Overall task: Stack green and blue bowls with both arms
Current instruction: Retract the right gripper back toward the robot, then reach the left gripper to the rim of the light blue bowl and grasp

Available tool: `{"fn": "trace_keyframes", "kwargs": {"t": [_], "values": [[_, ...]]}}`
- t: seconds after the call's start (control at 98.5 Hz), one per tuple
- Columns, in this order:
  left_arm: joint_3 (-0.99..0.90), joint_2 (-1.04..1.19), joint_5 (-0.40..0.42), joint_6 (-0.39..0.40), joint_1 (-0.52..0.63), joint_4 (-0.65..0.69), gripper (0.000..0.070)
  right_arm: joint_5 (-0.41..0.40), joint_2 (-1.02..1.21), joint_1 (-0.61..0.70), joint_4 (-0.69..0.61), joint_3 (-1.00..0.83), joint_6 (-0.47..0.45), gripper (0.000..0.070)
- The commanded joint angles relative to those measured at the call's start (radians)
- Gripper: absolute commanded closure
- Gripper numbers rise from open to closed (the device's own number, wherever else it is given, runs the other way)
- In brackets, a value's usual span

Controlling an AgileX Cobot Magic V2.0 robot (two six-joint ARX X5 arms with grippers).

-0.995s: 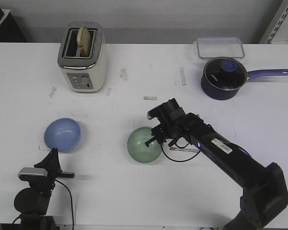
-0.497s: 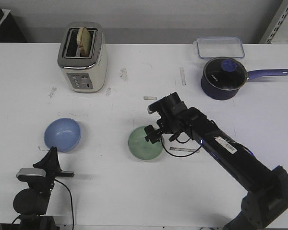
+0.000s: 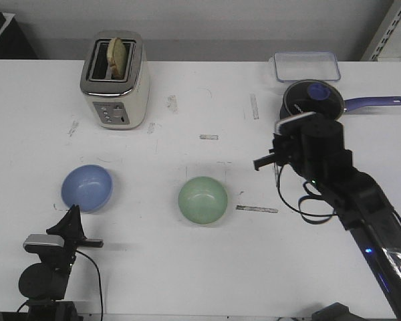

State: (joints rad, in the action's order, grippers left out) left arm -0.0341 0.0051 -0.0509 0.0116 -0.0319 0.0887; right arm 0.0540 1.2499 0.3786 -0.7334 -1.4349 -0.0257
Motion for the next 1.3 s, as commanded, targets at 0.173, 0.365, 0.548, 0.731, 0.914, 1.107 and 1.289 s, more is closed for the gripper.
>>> {"fn": "trace_keyframes", "kwargs": {"t": [0.173,0.365,0.548,0.731,0.914,1.107,1.289], "values": [[0.021,-0.002,0.002,-0.005,-0.002,0.011,0.0698,-0.001,-0.249,-0.113,0.144,0.34,0.008,0.07],[0.021,-0.002,0.002,-0.005,-0.002,0.021,0.0699,-0.001,-0.449,-0.131,0.325,0.66,0.008,0.07],[0.006,-0.002,0.002,-0.052,-0.002,0.083,0.0698,-0.001,-0.568,-0.131,0.444,0.854,0.008,0.07],[-0.093,0.002,0.002,-0.096,-0.002,0.091,0.0698,-0.001,-0.59,-0.131,0.45,0.885,0.008,0.07],[-0.432,0.18,0.003,-0.091,-0.002,-0.09,0.069,-0.002,-0.589,-0.131,0.456,0.885,0.007,0.07],[-0.706,0.433,0.006,-0.09,-0.002,-0.272,0.0388,-0.005,-0.589,-0.131,0.456,0.885,0.007,0.07],[-0.832,0.638,0.116,-0.092,-0.003,-0.424,0.0094,-0.008,-0.589,-0.131,0.455,0.885,0.007,0.07]]}}
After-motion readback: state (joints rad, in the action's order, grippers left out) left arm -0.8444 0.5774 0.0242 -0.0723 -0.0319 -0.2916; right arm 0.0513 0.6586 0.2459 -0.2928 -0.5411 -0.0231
